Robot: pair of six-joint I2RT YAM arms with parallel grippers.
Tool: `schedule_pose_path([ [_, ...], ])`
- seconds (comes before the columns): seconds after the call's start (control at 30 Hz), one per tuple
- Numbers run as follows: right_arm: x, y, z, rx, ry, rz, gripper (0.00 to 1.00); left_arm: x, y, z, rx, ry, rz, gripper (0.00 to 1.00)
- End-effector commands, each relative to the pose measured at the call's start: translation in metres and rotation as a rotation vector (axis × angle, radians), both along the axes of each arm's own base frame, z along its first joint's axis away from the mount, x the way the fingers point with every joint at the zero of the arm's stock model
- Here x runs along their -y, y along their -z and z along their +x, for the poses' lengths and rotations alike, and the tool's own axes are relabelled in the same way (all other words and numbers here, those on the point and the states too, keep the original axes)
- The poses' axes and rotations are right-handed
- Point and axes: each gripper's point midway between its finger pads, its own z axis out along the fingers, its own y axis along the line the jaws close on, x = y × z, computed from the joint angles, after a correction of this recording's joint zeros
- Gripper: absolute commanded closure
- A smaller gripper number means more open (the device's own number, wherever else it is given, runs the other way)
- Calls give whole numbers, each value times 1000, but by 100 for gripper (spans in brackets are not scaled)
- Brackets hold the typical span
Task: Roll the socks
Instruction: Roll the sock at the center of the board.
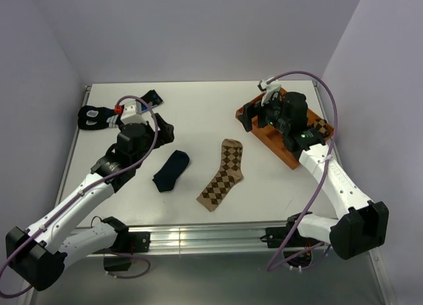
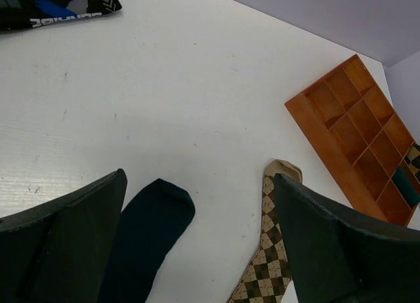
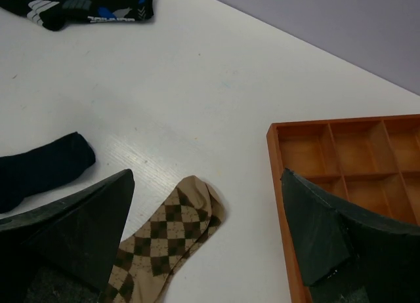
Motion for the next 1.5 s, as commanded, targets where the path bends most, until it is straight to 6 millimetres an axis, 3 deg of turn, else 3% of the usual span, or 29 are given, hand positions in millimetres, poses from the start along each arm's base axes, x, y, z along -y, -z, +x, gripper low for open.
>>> schedule_pose_path([
  [0.0,4,-18,-3,73,4,2,0,3,-21,1,51,19,-28,1],
  [0.2,4,1,-11,22,-41,-77,0,1,-23,-3,62,25,-30,0],
  [0.37,-5,37,-26,-98,-114,-163,9,-5,-23,-6,59,-1,-36,0],
  [0.63,-75,136,-81,-269,-321,-374,28,-12,-28,-8,60,-47,-73,1],
  [0.77,-92,167,-114,-344,-398,-423,35,-19,-32,-8,59,-82,-70,1],
  [1.07,-124,194,-186,-478,-547,-522,41,-26,-39,-2,42,-110,-64,0],
  [1.3,-143,212,-219,-535,-603,-548,46,-33,-47,0,57,-112,-87,1],
  [1.47,-157,221,-229,-551,-641,-573,47,-38,-52,2,63,-116,-96,0],
])
